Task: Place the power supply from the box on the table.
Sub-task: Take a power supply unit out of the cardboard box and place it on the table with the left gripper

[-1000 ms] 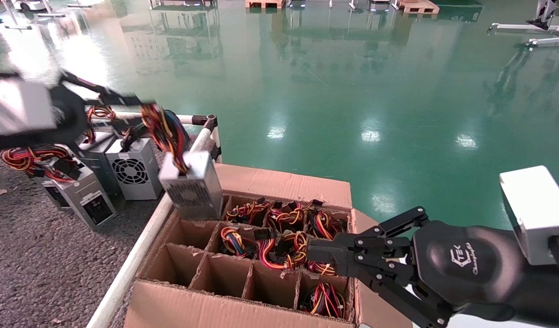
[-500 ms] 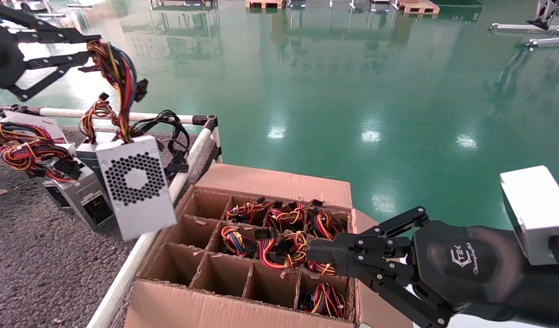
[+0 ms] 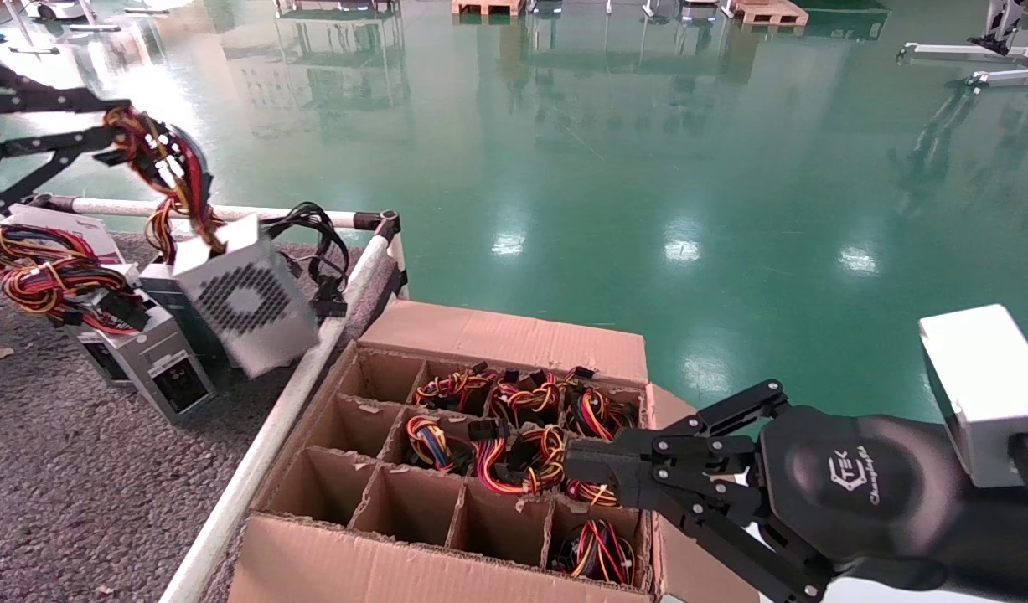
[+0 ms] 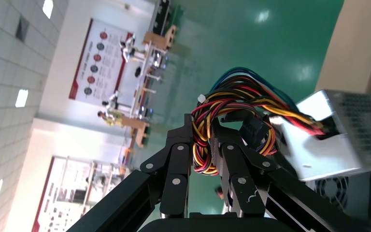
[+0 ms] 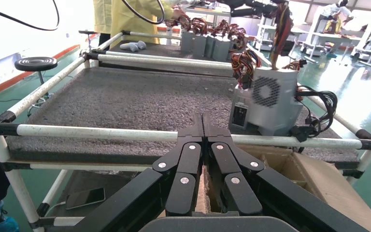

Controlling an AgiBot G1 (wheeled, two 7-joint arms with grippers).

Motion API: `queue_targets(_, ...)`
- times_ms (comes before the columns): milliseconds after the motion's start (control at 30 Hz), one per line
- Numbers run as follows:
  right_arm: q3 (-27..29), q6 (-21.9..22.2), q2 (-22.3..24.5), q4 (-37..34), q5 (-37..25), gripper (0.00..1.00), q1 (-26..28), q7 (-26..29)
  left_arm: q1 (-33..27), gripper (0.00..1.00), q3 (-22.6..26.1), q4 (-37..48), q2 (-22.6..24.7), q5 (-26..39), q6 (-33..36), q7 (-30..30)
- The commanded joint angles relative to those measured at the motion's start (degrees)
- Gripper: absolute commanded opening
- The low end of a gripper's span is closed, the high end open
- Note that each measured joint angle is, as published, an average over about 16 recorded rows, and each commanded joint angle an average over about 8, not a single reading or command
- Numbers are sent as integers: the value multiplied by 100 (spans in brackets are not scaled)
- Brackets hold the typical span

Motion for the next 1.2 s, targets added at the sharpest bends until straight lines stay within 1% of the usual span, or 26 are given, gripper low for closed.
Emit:
queue_targets(33, 0, 0, 0, 0, 0, 0, 0, 0, 11, 0, 34, 44, -22, 54, -49, 8)
queue_targets(367, 0, 0, 0, 0, 0, 0, 0, 0, 74, 0, 214, 260, 102, 278, -265, 36)
queue_targets(1200, 0, 0, 0, 0, 0, 0, 0, 0, 312, 0, 495, 669, 371, 524, -493, 105)
